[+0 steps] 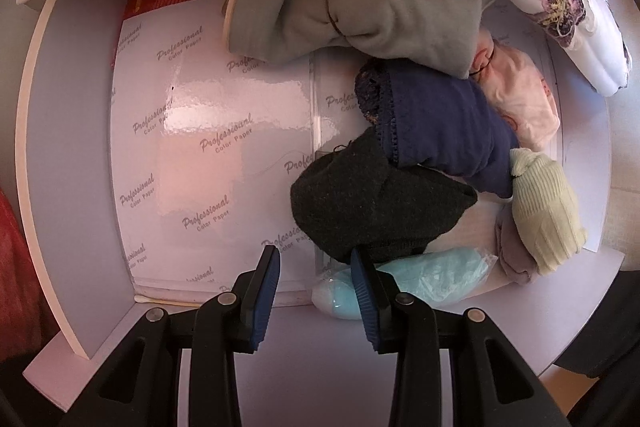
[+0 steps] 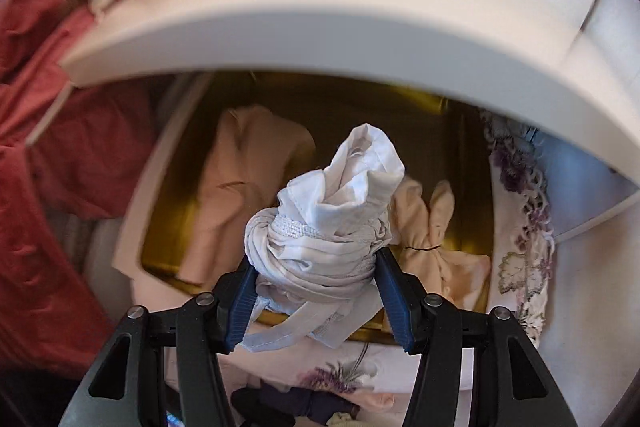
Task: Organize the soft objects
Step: 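Carry the white cloth bundle into the gold tray and open the right tool, then return the right tool to the drawer while the left tool reaches toward the grey stocking bundle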
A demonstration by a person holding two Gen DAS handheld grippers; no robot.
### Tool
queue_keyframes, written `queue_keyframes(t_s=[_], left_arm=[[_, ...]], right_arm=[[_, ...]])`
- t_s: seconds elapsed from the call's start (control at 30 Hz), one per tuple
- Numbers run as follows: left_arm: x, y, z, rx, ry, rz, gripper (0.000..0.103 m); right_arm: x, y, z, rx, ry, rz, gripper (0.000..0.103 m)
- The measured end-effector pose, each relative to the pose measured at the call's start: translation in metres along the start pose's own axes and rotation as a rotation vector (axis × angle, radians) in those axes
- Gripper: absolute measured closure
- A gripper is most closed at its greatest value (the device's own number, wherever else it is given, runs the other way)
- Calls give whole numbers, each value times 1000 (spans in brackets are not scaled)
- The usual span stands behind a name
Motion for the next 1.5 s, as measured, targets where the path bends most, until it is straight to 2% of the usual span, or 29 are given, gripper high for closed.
queue_keyframes(t_s=[0.13, 0.27, 0.3, 0.43, 0.5, 0.57, 0.7, 0.9, 1.3, 1.5], left_arm=[[1, 0, 2, 3, -4, -5, 66], [1, 0, 3, 3, -1, -1, 66], [1, 0, 3, 2, -1, -2, 66], [1, -1, 3, 1, 3, 2, 66], [-1, 0, 3, 1, 2, 2, 66], [-1, 0, 3, 2, 0, 1, 66], [-1, 0, 3, 2, 0, 1, 66], [0, 0, 3, 4, -2, 0, 66], [2, 0, 3, 8, -12, -5, 66], [2, -1, 3, 7, -8, 0, 66]], right_arm=[[-11, 2, 18, 22, -14, 25, 43], [-22, -4, 22, 30, 14, 62, 31], [-24, -7, 21, 25, 22, 71, 30], [-27, -16, 20, 26, 40, 79, 31], [-29, -17, 26, 40, 25, 72, 42], [-28, -17, 28, 38, 9, 69, 46], [-33, -9, 29, 13, -38, 89, 47], [-45, -6, 31, 15, -56, 127, 43], [-48, -28, 4, -16, -28, 126, 29], [-48, -37, -4, -25, -40, 116, 29]])
Point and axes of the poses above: each gripper's, at about its wrist camera, not at the fingertips, and z roughly the way its jaws point, x to its left, y to its top, the point moved 6 cm from there along z, roughly the way its jaws point, and after that the axes turned 11 degrees about x, right-handed, at the moved point
